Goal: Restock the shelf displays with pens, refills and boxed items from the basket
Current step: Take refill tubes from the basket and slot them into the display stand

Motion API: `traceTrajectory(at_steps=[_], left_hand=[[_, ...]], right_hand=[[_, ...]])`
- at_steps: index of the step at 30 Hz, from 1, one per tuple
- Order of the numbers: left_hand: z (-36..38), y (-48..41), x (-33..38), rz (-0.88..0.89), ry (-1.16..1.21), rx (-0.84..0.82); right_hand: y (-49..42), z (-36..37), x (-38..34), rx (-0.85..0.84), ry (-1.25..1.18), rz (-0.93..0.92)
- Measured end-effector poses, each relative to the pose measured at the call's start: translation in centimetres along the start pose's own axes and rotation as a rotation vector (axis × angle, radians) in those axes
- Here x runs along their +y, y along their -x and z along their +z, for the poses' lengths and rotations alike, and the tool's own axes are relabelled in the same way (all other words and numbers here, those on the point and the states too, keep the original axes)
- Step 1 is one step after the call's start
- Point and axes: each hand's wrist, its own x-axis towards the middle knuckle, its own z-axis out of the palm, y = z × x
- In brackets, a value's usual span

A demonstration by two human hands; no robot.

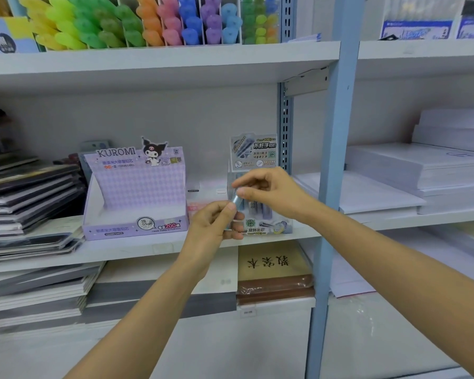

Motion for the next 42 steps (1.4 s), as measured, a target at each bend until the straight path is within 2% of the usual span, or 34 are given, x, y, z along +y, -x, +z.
traceTrajectory(at_steps=[4, 8, 10, 13, 16, 18, 20, 24, 30, 37, 42], left_hand=[[-0.2, 0.0, 0.2, 0.057, -0.11, 0.084], [-0.2, -0.1, 0.1, 0.076, -0.102, 0.106], [-0.2, -0.1, -0.3, 0.108, -0.177, 0.123], [-0.9, 0.2, -1.3, 0.28, -0.558, 0.146], [-1.9, 0.9, -2.7, 0.413, -0.98, 0.009], [-2.3, 1.4, -3.5, 0.419, -1.136, -0.105], [-2.5, 1.6, -4.0, 0.432, -1.227, -0.152], [-2.4, 1.6, -3.8, 0.449, -1.281, -0.168], [-2.5, 1.7, -4.1, 0.447, -1.29, -0.179], [-2.3, 1.6, -4.2, 0.435, -1.289, -0.168], [-2.3, 1.5, -4.3, 0.433, -1.306, -0.17]], right_hand=[[-0.1, -0.5, -0.2, 0.078, -0.083, 0.048], [0.3, -0.7, -0.2, 0.008, -0.14, 0.064], [0.4, -0.7, -0.2, -0.005, -0.129, 0.055], [0.0, -0.8, 0.0, 0.124, -0.072, 0.05], [-0.6, -0.9, 0.6, 0.253, 0.065, 0.04], [-0.8, -0.4, 1.0, 0.24, 0.171, 0.031], [-0.8, 0.4, 1.5, 0.206, 0.3, -0.002], [-1.3, 1.2, 1.6, 0.155, 0.479, -0.054], [-2.6, -0.1, 0.9, -0.038, 0.615, -0.044], [-2.1, 2.1, 1.3, 0.109, 0.516, -0.044], [-1.5, 2.6, 1.7, 0.141, 0.617, -0.05]])
